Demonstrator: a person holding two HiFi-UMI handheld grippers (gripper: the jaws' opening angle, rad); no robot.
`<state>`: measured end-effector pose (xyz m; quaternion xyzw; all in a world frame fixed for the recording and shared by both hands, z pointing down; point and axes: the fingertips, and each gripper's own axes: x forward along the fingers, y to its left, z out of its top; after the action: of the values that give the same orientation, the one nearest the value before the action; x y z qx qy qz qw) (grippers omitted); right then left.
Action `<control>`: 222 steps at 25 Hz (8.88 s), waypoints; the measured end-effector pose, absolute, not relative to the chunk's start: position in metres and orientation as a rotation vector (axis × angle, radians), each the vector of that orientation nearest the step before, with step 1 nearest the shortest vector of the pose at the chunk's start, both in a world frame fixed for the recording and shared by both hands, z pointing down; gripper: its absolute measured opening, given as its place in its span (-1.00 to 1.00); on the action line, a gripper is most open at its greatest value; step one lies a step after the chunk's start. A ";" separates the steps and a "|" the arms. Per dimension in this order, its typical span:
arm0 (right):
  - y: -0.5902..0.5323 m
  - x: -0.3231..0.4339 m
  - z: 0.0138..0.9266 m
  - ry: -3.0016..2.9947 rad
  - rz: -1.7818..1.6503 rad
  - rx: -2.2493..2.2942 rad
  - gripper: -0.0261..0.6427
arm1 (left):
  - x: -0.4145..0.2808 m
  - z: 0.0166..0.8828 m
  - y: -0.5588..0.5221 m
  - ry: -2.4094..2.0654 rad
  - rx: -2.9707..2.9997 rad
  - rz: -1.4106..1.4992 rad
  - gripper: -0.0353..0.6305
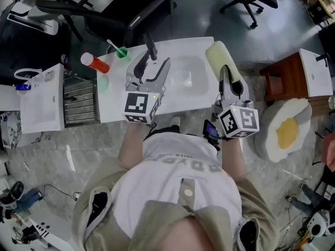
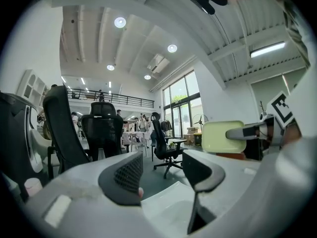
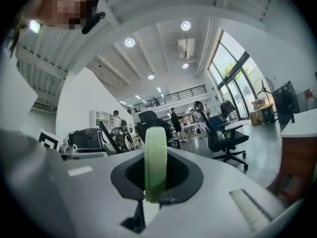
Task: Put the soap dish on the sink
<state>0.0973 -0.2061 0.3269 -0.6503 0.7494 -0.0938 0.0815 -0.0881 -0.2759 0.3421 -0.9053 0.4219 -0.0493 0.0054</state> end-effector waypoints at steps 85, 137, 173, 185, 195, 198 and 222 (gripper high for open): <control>-0.421 0.042 0.662 2.527 -2.222 -0.676 -0.87 | 0.008 0.672 -0.380 0.994 -2.880 -1.405 0.06; -0.444 0.090 0.680 2.867 -1.773 -1.641 -0.56 | 0.039 0.691 -0.394 0.948 -3.083 -1.516 0.06; -0.456 0.106 0.606 2.804 -1.143 -1.845 -0.61 | 0.027 0.617 -0.413 1.239 -3.157 -1.040 0.06; -0.401 0.106 0.510 2.678 -0.751 -1.869 -0.63 | 0.010 0.526 -0.389 1.356 -3.012 -0.701 -0.05; -0.333 0.091 0.413 2.596 -0.253 -1.949 -0.76 | -0.015 0.424 -0.343 1.448 -2.805 -0.324 -0.54; -0.314 0.086 0.388 2.558 -0.188 -1.930 -0.78 | -0.022 0.395 -0.325 1.450 -2.755 -0.247 -0.56; -0.250 0.071 0.328 2.475 0.029 -1.931 -0.90 | -0.080 0.348 -0.286 1.547 -2.547 -0.067 -0.87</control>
<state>0.0711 -0.2501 0.3280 -0.6151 0.7884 0.0092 0.0013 -0.0797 -0.2857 0.3477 -0.8516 0.5174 -0.0224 0.0805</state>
